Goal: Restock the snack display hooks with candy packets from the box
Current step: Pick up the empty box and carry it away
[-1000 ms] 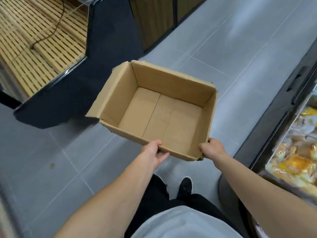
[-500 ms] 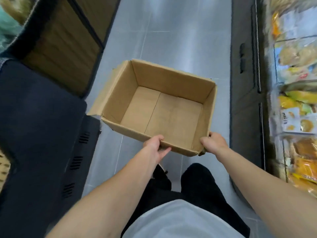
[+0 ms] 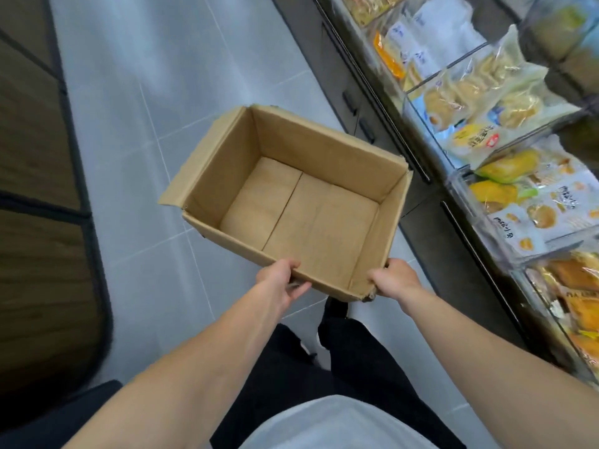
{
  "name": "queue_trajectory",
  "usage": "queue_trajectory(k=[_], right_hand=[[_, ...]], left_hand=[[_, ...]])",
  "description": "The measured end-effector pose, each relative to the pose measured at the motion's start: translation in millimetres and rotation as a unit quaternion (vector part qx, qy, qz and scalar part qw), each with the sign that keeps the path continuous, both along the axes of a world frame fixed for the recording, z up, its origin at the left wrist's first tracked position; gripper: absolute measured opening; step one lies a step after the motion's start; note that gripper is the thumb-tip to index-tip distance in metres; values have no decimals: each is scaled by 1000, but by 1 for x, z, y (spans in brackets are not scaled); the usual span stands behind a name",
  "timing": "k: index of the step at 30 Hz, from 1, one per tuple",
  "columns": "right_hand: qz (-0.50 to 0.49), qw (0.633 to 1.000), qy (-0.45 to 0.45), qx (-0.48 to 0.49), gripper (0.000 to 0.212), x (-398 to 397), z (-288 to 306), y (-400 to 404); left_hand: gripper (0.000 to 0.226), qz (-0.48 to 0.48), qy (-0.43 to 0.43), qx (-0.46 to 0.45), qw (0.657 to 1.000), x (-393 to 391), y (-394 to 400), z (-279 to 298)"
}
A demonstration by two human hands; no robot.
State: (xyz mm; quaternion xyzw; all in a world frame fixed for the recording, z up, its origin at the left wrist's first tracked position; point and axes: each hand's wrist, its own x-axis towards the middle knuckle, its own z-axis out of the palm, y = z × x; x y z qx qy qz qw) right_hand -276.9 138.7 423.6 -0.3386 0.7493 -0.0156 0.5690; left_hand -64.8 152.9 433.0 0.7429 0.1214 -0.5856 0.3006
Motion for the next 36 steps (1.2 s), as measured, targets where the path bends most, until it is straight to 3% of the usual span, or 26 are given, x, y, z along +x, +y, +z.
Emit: queue_trajectory(k=[3,8,15,21,27,31,36], right_hand=[[-64,998,2,17,17,16,-10,-25],[-156,987,16,47,18,48,-34,-45],[-325,939,62,97,31,115,-77,-51],[-413,902,54,113,42,150,-121,-40],[-476,874,47,79,37,157,-196,-25],[-507,858,65,60,42,155,-261,-7],[-531,838,105,69,45,155,-363,11]], left_hand=[[5,-55,15,17,998,13,-48,-6],[19,-139,22,57,988,38,-103,-31],[8,-298,43,119,946,75,-165,-82],[10,-373,19,146,916,83,-189,-132],[16,-404,-5,153,902,60,-188,-205],[8,-406,-19,142,903,46,-171,-269],[28,-465,-54,135,873,32,-148,-357]])
